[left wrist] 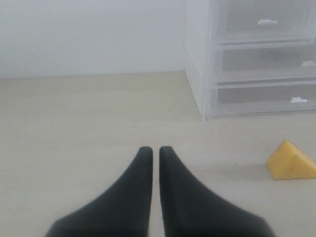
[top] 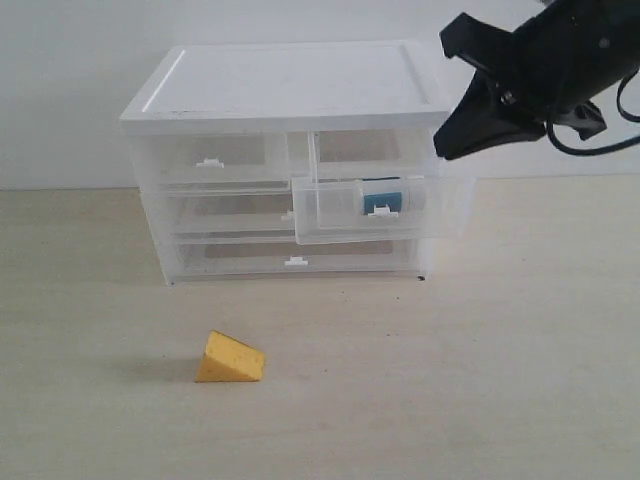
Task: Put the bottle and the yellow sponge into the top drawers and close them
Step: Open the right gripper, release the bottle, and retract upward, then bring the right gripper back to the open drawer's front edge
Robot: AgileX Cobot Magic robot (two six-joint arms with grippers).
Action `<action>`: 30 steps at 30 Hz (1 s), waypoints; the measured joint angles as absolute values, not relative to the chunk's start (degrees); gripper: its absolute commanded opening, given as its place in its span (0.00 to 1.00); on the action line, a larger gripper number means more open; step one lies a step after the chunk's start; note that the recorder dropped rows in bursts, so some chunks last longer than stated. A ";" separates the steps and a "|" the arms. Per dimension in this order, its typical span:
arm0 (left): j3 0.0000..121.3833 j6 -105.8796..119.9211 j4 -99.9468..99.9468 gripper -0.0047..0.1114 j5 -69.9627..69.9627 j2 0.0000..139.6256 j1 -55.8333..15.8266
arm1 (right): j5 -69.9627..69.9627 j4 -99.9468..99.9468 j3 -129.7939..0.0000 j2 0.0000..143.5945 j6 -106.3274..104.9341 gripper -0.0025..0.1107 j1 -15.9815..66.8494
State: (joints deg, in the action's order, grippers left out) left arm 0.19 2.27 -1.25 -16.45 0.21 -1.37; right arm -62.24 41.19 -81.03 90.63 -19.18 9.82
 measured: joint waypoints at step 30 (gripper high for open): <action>0.19 2.27 -1.25 0.08 -16.45 0.21 -1.37 | -36.06 16.28 -62.60 74.86 -16.98 0.02 9.82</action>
